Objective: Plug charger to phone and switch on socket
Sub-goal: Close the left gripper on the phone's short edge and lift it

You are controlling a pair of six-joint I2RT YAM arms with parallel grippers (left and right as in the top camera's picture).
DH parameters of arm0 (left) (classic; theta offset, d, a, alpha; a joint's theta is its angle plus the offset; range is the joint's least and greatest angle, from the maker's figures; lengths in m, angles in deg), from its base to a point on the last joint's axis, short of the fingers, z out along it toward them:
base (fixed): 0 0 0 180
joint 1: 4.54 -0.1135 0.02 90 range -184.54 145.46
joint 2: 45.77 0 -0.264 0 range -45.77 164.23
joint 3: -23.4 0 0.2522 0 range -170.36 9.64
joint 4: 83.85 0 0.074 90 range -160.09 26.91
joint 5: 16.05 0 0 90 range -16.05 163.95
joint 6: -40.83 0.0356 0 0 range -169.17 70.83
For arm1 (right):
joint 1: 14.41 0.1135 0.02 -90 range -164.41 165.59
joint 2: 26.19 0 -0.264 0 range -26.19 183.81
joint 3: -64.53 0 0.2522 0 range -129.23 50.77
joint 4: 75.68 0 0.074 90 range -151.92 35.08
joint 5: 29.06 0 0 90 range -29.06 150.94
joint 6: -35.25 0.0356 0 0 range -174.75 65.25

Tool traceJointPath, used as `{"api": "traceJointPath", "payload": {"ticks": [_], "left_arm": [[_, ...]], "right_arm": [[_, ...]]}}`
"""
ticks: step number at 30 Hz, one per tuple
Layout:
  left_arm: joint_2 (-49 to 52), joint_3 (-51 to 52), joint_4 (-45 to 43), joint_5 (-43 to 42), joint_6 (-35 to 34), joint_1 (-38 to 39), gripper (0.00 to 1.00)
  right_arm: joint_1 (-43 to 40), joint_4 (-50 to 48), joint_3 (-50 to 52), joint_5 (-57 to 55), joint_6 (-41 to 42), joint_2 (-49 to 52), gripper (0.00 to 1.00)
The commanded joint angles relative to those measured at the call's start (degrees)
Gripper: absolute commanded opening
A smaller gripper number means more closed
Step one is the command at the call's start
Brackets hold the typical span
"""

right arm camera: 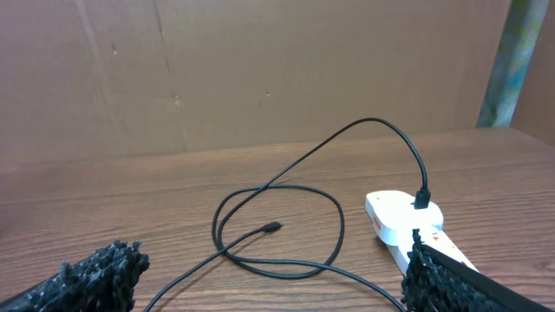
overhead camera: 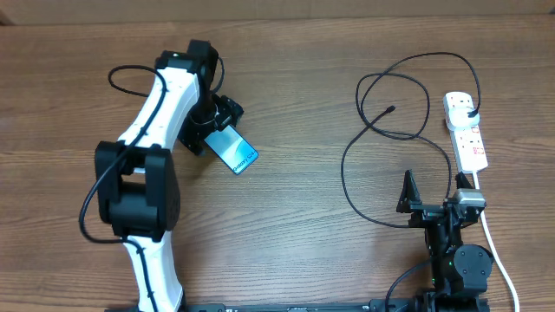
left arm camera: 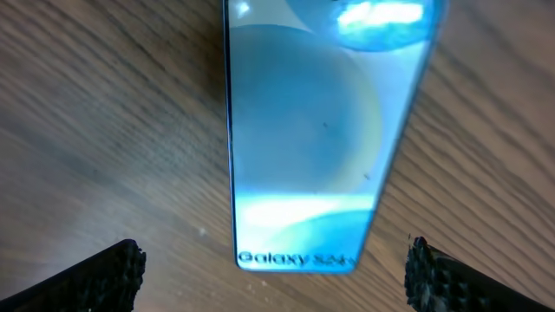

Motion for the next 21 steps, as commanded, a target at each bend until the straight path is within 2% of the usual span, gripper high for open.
{"api": "traceJointPath", "payload": {"ticks": [1, 11, 21], "left_arm": [[3.15, -1.53, -0.94, -0.5, 0.5, 0.44, 1.0], [4.59, -1.53, -6.14, 0.17, 3.04, 2.03, 1.0], [8.24, -1.53, -5.73, 0.9, 3.06, 2.05, 1.0]], "right_arm": [[-0.2, -0.33, 0.61, 0.28, -0.28, -0.57, 1.0], [-0.2, -0.33, 0.61, 0.31, -0.26, -0.57, 1.0], [-0.2, -0.33, 0.61, 0.31, -0.26, -0.57, 1.0]]}}
